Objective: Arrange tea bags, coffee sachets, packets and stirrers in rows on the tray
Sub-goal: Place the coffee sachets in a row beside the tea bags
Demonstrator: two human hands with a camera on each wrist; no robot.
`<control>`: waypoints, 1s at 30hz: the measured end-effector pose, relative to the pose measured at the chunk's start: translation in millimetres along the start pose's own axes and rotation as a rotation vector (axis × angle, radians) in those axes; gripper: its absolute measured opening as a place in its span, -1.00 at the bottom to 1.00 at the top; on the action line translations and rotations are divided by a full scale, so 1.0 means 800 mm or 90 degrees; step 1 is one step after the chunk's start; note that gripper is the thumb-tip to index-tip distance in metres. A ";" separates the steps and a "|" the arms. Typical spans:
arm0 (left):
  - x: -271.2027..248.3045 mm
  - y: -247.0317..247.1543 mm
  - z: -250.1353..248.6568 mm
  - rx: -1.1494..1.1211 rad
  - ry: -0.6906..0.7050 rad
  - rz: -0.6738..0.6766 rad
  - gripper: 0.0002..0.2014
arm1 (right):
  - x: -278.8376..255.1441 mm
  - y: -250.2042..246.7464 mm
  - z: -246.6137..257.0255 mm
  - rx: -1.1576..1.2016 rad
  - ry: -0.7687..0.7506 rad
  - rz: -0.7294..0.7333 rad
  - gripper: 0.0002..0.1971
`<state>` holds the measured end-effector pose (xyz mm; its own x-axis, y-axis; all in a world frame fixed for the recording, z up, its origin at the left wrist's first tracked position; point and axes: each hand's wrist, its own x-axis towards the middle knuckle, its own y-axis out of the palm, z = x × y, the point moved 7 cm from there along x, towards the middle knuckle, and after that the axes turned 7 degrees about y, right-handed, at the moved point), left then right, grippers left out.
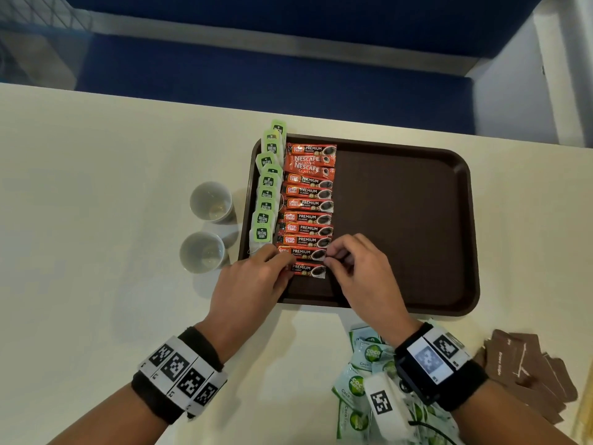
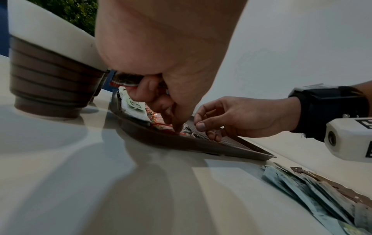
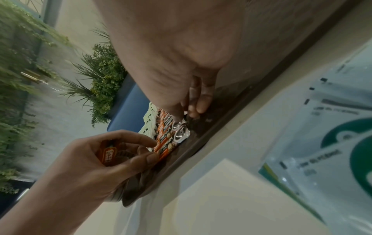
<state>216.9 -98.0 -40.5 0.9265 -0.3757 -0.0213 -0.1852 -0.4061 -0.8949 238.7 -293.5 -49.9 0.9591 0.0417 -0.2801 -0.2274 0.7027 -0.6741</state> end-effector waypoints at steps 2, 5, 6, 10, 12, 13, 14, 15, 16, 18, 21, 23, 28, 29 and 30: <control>0.001 0.001 -0.001 0.002 0.005 0.002 -0.77 | 0.001 -0.004 -0.002 0.005 0.014 -0.021 -0.84; 0.003 0.003 -0.003 0.014 0.005 0.016 -0.79 | 0.006 -0.005 -0.003 0.014 0.046 -0.039 -0.80; 0.004 0.003 -0.003 0.018 0.002 0.019 -0.80 | 0.008 -0.004 -0.003 0.013 0.057 -0.043 -0.78; 0.007 0.004 -0.003 0.026 -0.003 0.020 -0.82 | 0.015 -0.001 -0.003 -0.008 0.078 -0.040 -0.75; 0.008 0.004 -0.002 0.025 -0.005 0.022 -0.82 | 0.016 -0.002 -0.003 -0.007 0.075 -0.033 -0.75; 0.008 0.004 -0.002 0.024 -0.005 0.026 -0.81 | 0.015 -0.002 -0.004 -0.005 0.074 -0.029 -0.75; 0.008 0.003 -0.003 0.022 -0.003 0.030 -0.80 | 0.015 -0.002 -0.005 -0.002 0.073 -0.025 -0.76; 0.009 0.003 -0.004 0.016 -0.001 0.034 -0.79 | 0.015 -0.003 -0.005 0.001 0.071 -0.024 -0.76; 0.009 0.002 -0.004 0.006 0.000 0.036 -0.78 | 0.014 -0.004 -0.005 0.007 0.070 -0.025 -0.76; 0.009 0.000 -0.005 -0.028 -0.005 0.029 -0.73 | 0.012 -0.010 -0.001 0.033 0.064 -0.038 -0.80; 0.008 -0.006 -0.004 -0.195 -0.066 -0.001 -0.68 | 0.001 -0.017 0.015 0.136 0.053 -0.021 -0.87; 0.005 -0.012 -0.006 -0.351 -0.116 -0.036 -0.60 | -0.009 -0.009 0.027 0.235 0.080 0.065 -0.90; 0.005 -0.031 -0.027 -0.464 -0.130 -0.094 -0.54 | -0.034 0.031 0.051 0.386 0.150 0.363 -0.81; 0.007 -0.033 -0.029 -0.463 -0.134 -0.094 -0.53 | -0.035 0.032 0.052 0.415 0.165 0.380 -0.81; 0.009 -0.034 -0.029 -0.479 -0.140 -0.092 -0.52 | -0.034 0.030 0.051 0.440 0.180 0.377 -0.81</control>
<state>220.9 -108.9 -5.6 0.9871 -0.1354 -0.0854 -0.1571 -0.9214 -0.3555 213.7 -248.7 -30.6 0.6230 0.4155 -0.6628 -0.4260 0.8908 0.1580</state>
